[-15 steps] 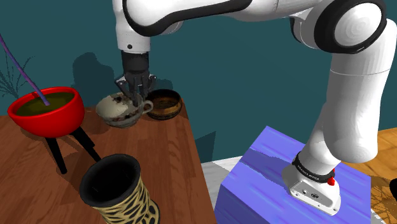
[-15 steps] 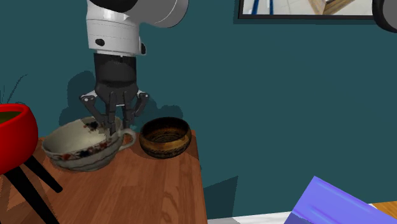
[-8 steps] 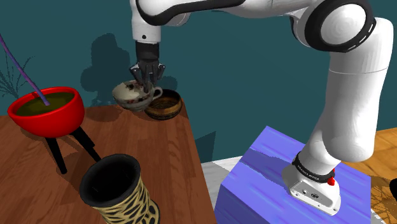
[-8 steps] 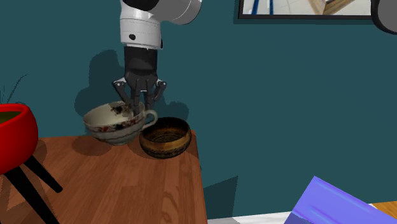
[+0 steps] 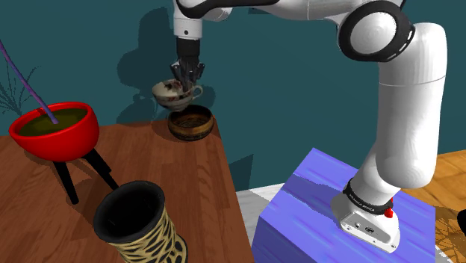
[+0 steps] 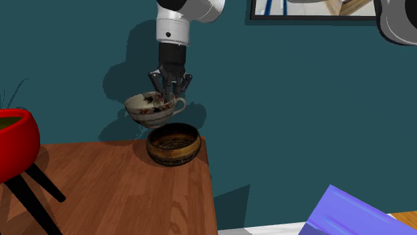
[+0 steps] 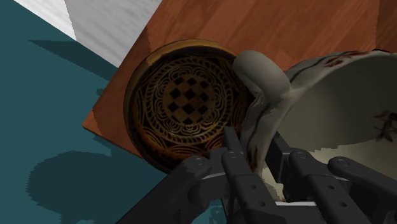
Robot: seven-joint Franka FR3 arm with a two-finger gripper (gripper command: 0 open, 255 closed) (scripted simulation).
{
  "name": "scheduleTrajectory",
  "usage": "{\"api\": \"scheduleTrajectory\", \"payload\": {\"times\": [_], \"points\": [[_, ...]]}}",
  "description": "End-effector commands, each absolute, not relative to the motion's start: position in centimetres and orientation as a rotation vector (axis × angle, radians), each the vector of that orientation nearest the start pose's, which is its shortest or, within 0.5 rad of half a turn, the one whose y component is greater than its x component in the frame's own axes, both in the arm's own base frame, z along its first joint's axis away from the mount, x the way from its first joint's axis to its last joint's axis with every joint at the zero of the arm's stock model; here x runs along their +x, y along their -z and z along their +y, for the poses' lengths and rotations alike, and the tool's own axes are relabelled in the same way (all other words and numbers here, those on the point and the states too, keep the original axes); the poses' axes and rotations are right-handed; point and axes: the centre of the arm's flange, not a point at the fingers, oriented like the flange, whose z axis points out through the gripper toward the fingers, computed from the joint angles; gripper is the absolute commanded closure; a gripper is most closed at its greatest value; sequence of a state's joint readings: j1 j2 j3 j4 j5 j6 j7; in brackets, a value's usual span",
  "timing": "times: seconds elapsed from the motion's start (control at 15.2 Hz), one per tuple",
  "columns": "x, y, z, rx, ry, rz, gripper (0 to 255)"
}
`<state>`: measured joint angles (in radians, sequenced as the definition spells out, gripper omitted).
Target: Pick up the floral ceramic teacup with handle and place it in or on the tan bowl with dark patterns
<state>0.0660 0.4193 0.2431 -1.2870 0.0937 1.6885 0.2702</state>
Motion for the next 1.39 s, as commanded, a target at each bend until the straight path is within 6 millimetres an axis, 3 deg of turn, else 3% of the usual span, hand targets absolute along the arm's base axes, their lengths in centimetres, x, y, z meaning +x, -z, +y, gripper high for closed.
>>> {"api": "scheduleTrajectory", "payload": {"times": [0.0,0.2,1.32], "points": [[66.6,-52.1,16.4,-2.958,-0.088,-0.013,255],[68.5,-52.3,12.9,-2.958,-0.088,-0.013,255],[68.5,-43.8,12.9,-2.958,-0.088,-0.013,255]]}}
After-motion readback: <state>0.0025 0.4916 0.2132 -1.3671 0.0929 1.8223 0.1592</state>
